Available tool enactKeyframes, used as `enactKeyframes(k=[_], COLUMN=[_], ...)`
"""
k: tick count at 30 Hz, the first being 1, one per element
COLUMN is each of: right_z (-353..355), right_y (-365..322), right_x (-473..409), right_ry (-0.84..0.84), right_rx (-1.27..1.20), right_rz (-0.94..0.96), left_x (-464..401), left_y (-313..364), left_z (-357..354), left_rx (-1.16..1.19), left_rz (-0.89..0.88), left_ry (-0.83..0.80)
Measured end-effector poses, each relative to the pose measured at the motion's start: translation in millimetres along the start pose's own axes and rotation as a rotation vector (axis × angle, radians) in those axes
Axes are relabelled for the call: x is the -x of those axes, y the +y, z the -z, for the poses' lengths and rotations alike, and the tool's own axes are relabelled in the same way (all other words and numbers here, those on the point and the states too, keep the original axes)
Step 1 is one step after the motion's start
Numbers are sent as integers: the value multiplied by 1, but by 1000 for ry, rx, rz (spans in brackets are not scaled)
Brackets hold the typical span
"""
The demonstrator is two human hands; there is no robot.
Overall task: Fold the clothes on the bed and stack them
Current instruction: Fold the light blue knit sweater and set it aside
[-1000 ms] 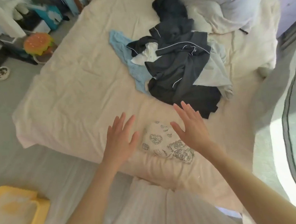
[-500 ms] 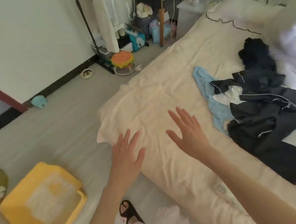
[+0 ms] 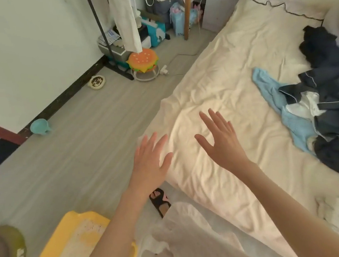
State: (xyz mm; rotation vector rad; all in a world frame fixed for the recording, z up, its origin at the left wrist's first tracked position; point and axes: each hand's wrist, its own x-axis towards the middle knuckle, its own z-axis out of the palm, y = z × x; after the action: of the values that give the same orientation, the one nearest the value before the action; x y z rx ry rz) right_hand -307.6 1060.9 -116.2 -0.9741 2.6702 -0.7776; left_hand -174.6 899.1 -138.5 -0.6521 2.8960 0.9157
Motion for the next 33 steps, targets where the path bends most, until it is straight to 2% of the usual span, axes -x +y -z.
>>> enactKeyframes(k=[6,14,20,26,33], right_z=[-55,-69,-71,-76,-61], right_y=[-39,-92,-96,-90,-57], right_x=[-126,-258,-353,-423,-437], right_ry=[35,98,257,374,518], right_rx=[12,-1,6,5,-16], right_rz=[-99,-252,-416,-680,-1017], left_x=[-117,-255,-389,-522,-622], left_y=[-81,-144,-177,-176,-107], left_z=[74,177,217,231,197], left_rx=[-184,-226,-185,-216,-327], left_rz=[-108,-210,-334,-560,-883], left_ry=[-83,-146,-191,-329,-546])
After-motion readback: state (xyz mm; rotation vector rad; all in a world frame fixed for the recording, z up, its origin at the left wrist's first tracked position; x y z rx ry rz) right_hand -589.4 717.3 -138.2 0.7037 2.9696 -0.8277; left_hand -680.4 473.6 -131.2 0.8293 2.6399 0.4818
